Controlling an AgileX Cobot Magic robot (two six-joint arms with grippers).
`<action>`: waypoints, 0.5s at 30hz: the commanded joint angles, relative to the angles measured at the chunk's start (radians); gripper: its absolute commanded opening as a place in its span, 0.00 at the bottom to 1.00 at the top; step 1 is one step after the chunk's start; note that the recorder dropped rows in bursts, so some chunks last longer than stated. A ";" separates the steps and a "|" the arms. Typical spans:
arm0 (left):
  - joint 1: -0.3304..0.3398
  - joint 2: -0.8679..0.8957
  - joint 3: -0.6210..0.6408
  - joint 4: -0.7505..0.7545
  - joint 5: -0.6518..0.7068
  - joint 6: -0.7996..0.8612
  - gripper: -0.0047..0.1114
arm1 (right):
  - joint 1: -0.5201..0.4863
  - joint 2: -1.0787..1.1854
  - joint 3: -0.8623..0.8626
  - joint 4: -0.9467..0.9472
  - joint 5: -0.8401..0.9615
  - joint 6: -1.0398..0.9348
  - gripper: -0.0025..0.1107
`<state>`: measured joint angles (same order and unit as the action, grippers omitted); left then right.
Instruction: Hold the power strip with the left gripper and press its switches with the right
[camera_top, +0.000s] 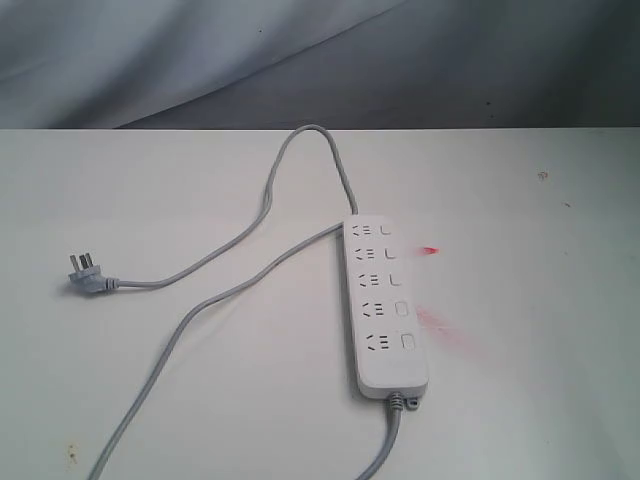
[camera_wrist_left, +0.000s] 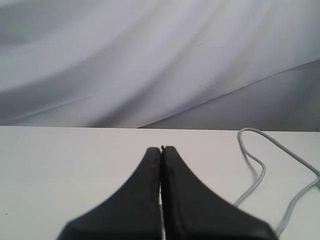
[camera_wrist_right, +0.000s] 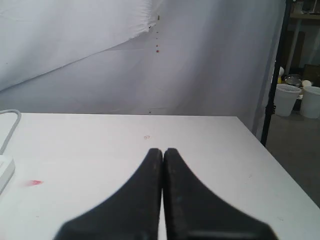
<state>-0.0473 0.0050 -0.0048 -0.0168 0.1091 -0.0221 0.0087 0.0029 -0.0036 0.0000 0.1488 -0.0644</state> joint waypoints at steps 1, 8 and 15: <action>0.002 -0.005 0.005 -0.004 -0.003 -0.002 0.04 | 0.002 -0.003 0.004 -0.006 -0.010 -0.001 0.02; 0.002 -0.005 0.005 -0.004 -0.003 -0.002 0.04 | 0.002 -0.003 0.004 -0.006 -0.010 -0.001 0.02; 0.002 -0.005 0.005 -0.004 -0.019 -0.057 0.04 | 0.002 -0.003 0.004 -0.006 -0.055 -0.001 0.02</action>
<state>-0.0473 0.0050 -0.0048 -0.0168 0.1091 -0.0324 0.0087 0.0029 -0.0036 0.0000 0.1464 -0.0644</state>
